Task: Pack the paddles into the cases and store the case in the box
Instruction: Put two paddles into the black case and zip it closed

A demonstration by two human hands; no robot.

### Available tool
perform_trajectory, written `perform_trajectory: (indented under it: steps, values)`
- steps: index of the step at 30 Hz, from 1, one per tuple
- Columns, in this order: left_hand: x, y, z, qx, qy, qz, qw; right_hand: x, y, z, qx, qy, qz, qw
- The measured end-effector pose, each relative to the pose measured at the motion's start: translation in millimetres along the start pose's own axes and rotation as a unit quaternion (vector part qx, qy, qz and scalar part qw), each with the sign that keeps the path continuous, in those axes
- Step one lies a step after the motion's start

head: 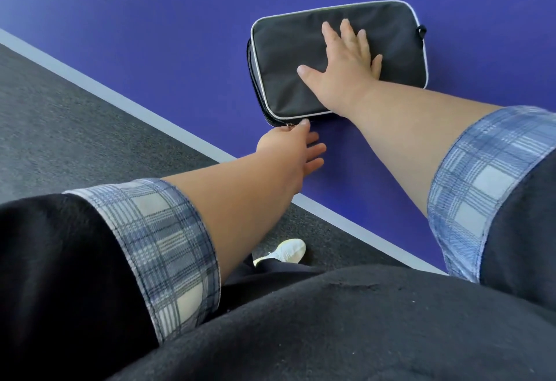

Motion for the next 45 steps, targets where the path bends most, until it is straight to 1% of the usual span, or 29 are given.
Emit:
perform_trajectory:
  steps: [4, 5, 6, 7, 8, 9, 10, 11, 12, 14, 15, 16, 17, 18, 19, 21, 23, 24, 26, 29, 30, 36, 40, 44, 45]
  values:
    - [10.0, -4.2, -13.0, -0.005, -0.127, 0.008, 0.992, 0.8, 1.7, -0.3, -0.004, -0.003, -0.011, 1.000]
    - [17.0, -5.2, -16.6, -0.013, -0.179, 0.031, 0.983, 0.5, 2.3, -0.1, -0.005, -0.004, -0.014, 1.000]
    - [27.8, -7.0, -18.9, -0.028, -0.267, 0.082, 0.960, 0.3, 3.0, 0.1, -0.005, -0.003, -0.015, 1.000]
    - [40.9, -7.7, -20.2, -0.040, -0.389, 0.151, 0.908, 0.1, 3.8, 0.4, -0.006, 0.000, -0.015, 1.000]
    - [53.6, -6.2, -21.9, -0.039, -0.514, 0.216, 0.830, 0.0, 4.5, 0.9, -0.005, 0.005, -0.014, 1.000]
    - [65.2, -3.9, -24.9, -0.023, -0.606, 0.265, 0.750, -0.2, 5.1, 1.5, -0.004, 0.011, -0.012, 1.000]
    - [74.3, -1.8, -29.1, -0.008, -0.656, 0.294, 0.695, -0.5, 5.4, 2.2, -0.004, 0.018, -0.010, 1.000]
    - [83.1, -1.5, -34.4, 0.000, -0.688, 0.314, 0.654, -0.9, 5.5, 3.2, -0.003, 0.025, -0.008, 1.000]
    - [90.6, -2.6, -39.4, 0.007, -0.713, 0.327, 0.621, -1.2, 5.3, 4.3, -0.001, 0.032, -0.007, 0.999]
    - [105.5, -3.7, -46.8, 0.010, -0.745, 0.359, 0.563, -1.7, 5.4, 6.0, 0.003, 0.043, -0.005, 0.999]
    - [111.1, -4.4, -45.6, -0.002, -0.767, 0.374, 0.521, -1.6, 5.5, 6.6, 0.003, 0.047, -0.005, 0.999]
    - [114.6, -7.4, -43.2, -0.016, -0.797, 0.377, 0.472, -1.7, 5.4, 7.1, 0.002, 0.051, -0.005, 0.999]
    - [119.6, -11.0, -40.3, -0.026, -0.820, 0.374, 0.433, -1.8, 5.2, 7.1, 0.000, 0.056, -0.004, 0.998]
    - [127.4, -15.4, -39.2, -0.027, -0.829, 0.371, 0.417, -2.1, 5.5, 7.1, -0.002, 0.061, -0.002, 0.998]
    - [137.4, -19.5, -38.1, -0.024, -0.827, 0.375, 0.419, -2.1, 6.0, 7.0, -0.005, 0.066, -0.001, 0.998]
    - [156.2, -32.1, -38.3, -0.013, -0.820, 0.372, 0.435, -1.6, 6.4, 7.4, -0.009, 0.074, 0.001, 0.997]
    - [175.7, -45.2, -37.1, -0.009, -0.814, 0.376, 0.444, -1.0, 7.2, 8.7, -0.014, 0.081, 0.001, 0.997]
    - [186.0, -52.2, -35.2, -0.008, -0.811, 0.380, 0.446, -0.7, 7.3, 9.5, -0.016, 0.085, 0.000, 0.996]
    - [204.3, -64.6, -26.9, -0.017, -0.813, 0.384, 0.437, 0.0, 7.6, 11.7, -0.018, 0.089, 0.000, 0.996]
    - [230.5, -79.2, -5.7, -0.027, -0.798, 0.403, 0.447, 1.4, 8.1, 13.4, -0.015, 0.091, 0.004, 0.996]
    - [235.4, -81.2, 3.6, -0.037, -0.796, 0.409, 0.445, 1.5, 8.6, 13.8, -0.017, 0.093, 0.003, 0.996]
    - [244.2, -90.7, 62.0, -0.136, -0.809, 0.425, 0.382, 3.9, 9.7, 16.1, -0.029, 0.087, 0.009, 0.996]
    - [241.2, -95.2, 109.8, -0.195, -0.810, 0.434, 0.343, 4.6, 10.8, 17.5, -0.022, 0.090, 0.008, 0.996]
    - [233.7, -100.2, 151.5, -0.240, -0.796, 0.441, 0.339, 5.7, 11.9, 18.9, -0.012, 0.065, 0.005, 0.998]
    - [231.2, -101.4, 160.9, -0.248, -0.789, 0.442, 0.347, 5.7, 12.8, 19.0, -0.018, 0.062, 0.003, 0.998]
Point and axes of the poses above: each hand's wrist, its own y-axis away from the middle knuckle, its own z-axis out of the palm, x = y × z, the point moved 9 cm from there along -y, towards the middle knuckle, and after that the axes turned 9 degrees about z, right-handed, at the moved point
